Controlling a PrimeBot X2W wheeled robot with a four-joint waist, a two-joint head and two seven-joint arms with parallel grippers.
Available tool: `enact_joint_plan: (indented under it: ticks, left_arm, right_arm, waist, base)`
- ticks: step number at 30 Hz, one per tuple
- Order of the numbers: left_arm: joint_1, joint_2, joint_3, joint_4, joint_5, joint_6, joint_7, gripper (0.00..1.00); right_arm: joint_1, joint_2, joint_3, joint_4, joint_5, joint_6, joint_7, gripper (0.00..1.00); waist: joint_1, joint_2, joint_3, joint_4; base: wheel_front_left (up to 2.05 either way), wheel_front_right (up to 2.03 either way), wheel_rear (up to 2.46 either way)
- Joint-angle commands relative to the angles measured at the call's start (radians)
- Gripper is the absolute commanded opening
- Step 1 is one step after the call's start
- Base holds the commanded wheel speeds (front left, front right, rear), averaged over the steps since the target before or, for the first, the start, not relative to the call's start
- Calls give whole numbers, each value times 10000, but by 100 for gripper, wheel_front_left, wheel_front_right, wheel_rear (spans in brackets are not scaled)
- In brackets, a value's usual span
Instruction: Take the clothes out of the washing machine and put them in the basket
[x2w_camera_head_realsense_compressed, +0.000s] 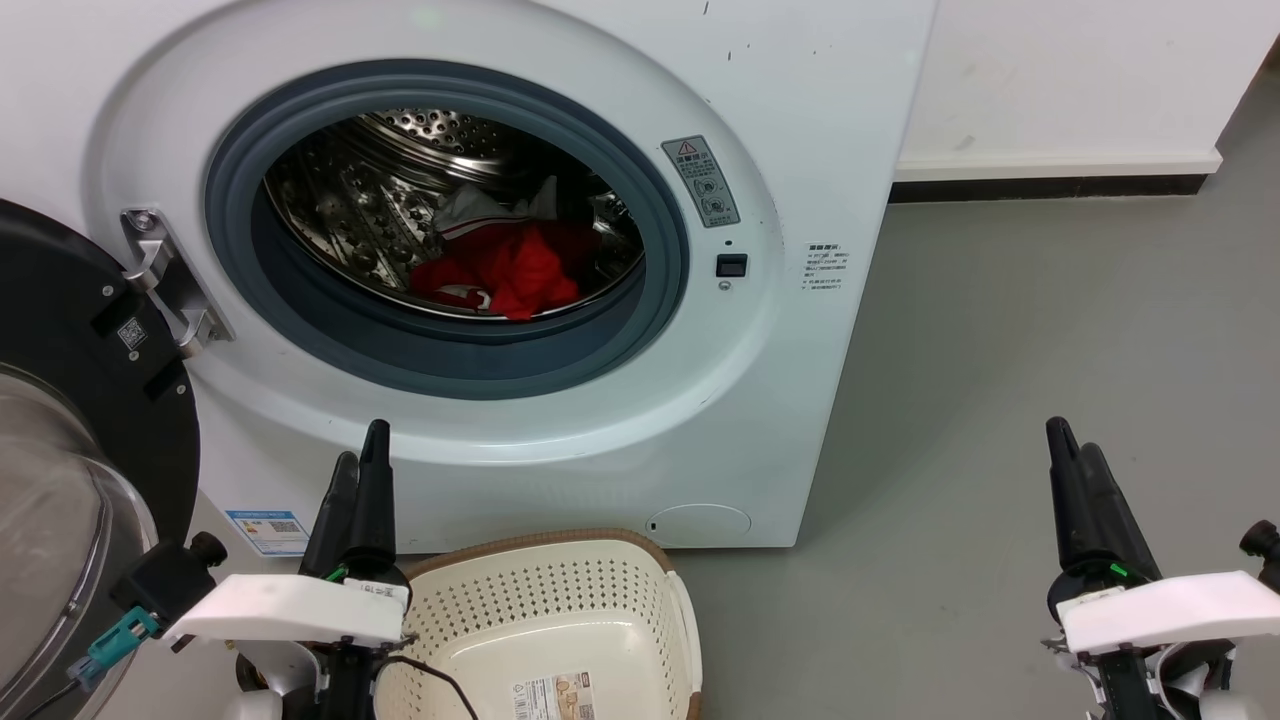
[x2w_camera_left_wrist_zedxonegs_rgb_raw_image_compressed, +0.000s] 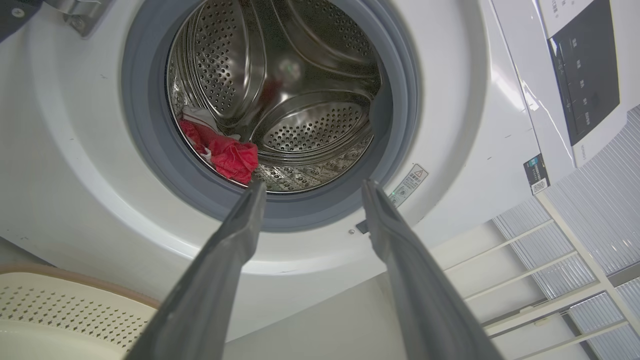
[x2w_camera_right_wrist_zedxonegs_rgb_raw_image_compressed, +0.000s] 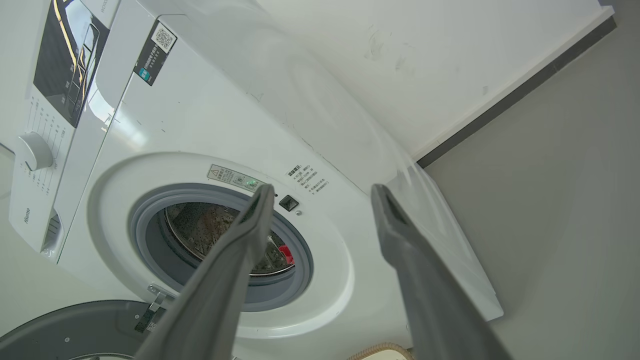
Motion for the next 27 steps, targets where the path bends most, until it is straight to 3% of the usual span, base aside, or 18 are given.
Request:
enact_joint_plan:
  ticks: [1,14,27]
  left_arm:
    - [-46,31,-78,-226,530,66,-131,100]
    - [106,71,-389,-449,2970,354,-557,100]
    - [238,285,-649,-559,4616,689,-903,100]
  right_arm:
    - [-14,-41,64,-245,-593,3,-124,100]
    - [269,-40,166,-230,-2790,3,-541,100]
    - [455,-39,214,-247,-4384,2,-698,100]
  waist:
    - [0,0,-6,6]
    - [0,0,-25,18]
    - [0,0,-69,21]
  base:
    - [0,0,0]
    - [0,0,0]
    - [0,0,0]
